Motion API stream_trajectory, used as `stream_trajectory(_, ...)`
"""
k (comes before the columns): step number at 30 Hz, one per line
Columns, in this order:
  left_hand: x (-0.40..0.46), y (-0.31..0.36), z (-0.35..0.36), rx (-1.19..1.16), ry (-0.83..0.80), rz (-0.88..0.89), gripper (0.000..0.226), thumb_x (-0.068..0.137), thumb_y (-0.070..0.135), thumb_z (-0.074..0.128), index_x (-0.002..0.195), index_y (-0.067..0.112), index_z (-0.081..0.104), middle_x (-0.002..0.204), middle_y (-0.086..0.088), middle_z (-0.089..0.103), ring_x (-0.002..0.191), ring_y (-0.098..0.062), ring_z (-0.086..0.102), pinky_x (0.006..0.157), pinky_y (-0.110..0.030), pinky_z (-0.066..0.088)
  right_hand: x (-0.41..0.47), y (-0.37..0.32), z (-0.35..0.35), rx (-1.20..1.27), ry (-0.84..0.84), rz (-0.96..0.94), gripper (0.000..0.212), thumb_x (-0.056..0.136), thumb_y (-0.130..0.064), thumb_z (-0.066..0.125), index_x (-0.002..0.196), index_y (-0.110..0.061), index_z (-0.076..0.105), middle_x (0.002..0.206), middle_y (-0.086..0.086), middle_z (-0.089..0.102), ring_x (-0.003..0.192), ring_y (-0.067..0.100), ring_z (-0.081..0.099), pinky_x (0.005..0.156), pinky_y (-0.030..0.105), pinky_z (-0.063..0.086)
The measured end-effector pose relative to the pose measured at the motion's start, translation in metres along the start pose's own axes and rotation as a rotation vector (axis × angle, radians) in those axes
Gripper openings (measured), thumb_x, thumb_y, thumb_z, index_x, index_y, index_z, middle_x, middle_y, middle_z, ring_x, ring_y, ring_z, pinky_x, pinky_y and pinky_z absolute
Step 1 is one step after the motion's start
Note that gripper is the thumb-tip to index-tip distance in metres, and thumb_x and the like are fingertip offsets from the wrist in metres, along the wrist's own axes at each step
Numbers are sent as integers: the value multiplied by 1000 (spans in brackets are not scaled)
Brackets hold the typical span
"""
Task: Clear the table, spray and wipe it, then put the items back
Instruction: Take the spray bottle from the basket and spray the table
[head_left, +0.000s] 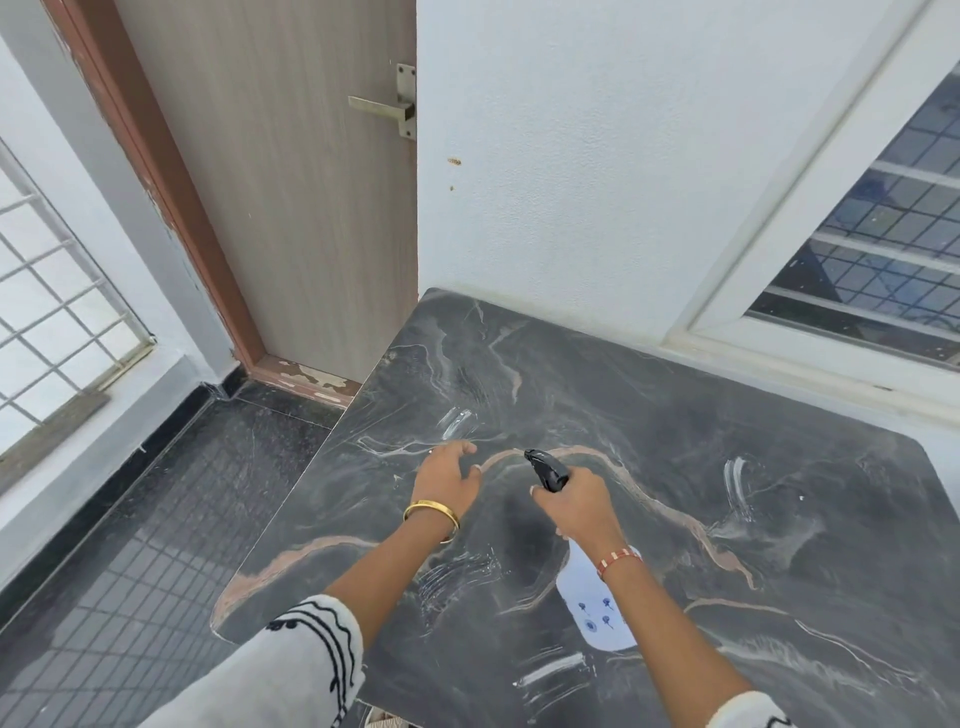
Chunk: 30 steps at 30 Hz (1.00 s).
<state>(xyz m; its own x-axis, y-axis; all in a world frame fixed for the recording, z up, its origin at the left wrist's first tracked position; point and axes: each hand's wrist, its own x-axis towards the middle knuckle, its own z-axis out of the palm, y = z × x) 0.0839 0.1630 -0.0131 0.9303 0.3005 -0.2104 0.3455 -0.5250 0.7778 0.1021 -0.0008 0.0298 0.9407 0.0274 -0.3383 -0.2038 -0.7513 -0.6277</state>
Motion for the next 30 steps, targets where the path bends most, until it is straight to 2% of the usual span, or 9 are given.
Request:
stream_trajectory(4, -2, 1, 4, 5, 4, 0, 29, 88, 13, 54, 117, 13, 55, 127, -5, 56, 123, -20, 48, 108, -33, 36, -1, -2, -3, 109, 70, -3, 30, 77, -16, 64, 53, -18, 45, 52, 2, 49, 56, 27, 50, 63, 40, 53)
stream_trajectory(8, -4, 2, 6, 17, -7, -4, 30, 88, 13, 53, 118, 13, 55, 127, -5, 55, 123, -21, 48, 107, -32, 35, -3, -3, -3, 175, 85, -59, 27, 76, -17, 67, 57, -22, 48, 53, 0, 50, 56, 25, 50, 65, 42, 53)
stream_trajectory(14, -8, -5, -1, 35, 42, -44, 29, 88, 15, 53, 116, 14, 56, 126, -5, 57, 120, -21, 50, 105, -34, 38, -5, -13, 10, 54, 9, -134, 30, 77, -25, 66, 56, -23, 46, 55, -1, 50, 58, 22, 50, 61, 34, 47)
stream_trajectory(20, -10, -8, -10, 30, 95, -67, 27, 88, 13, 52, 115, 11, 57, 125, -7, 58, 119, -22, 50, 104, -34, 38, 4, -25, 14, 126, 44, -54, 31, 75, -21, 65, 52, -18, 45, 51, 1, 49, 57, 28, 52, 66, 45, 56)
stream_trajectory(23, -12, -7, -11, 25, 93, -70, 28, 88, 13, 52, 115, 11, 57, 126, -7, 58, 119, -22, 51, 104, -34, 38, 4, -25, 14, 165, 42, -39, 31, 74, -25, 69, 56, -19, 45, 53, -3, 49, 57, 24, 52, 64, 40, 55)
stream_trajectory(25, -12, -6, -11, 27, 91, -69, 28, 88, 13, 53, 116, 12, 57, 126, -7, 57, 119, -22, 51, 104, -34, 38, 4, -21, 10, 210, -12, -11, 27, 75, -23, 71, 63, -19, 47, 59, -3, 50, 53, 22, 53, 53, 30, 50)
stream_trajectory(28, -11, -5, -8, 16, 84, -71, 28, 88, 13, 53, 116, 12, 57, 126, -6, 57, 119, -22, 51, 104, -34, 37, 5, -9, 1, 246, -101, 43, 16, 76, -6, 64, 82, -11, 50, 67, 3, 53, 47, 22, 54, 48, 23, 44)
stream_trajectory(30, -11, -3, -5, 2, 74, -65, 28, 88, 12, 53, 115, 12, 57, 125, -6, 57, 119, -21, 51, 103, -33, 38, 7, -1, -9, 305, -63, 90, 15, 74, 3, 58, 81, -7, 48, 66, 9, 53, 39, 19, 53, 47, 23, 44)
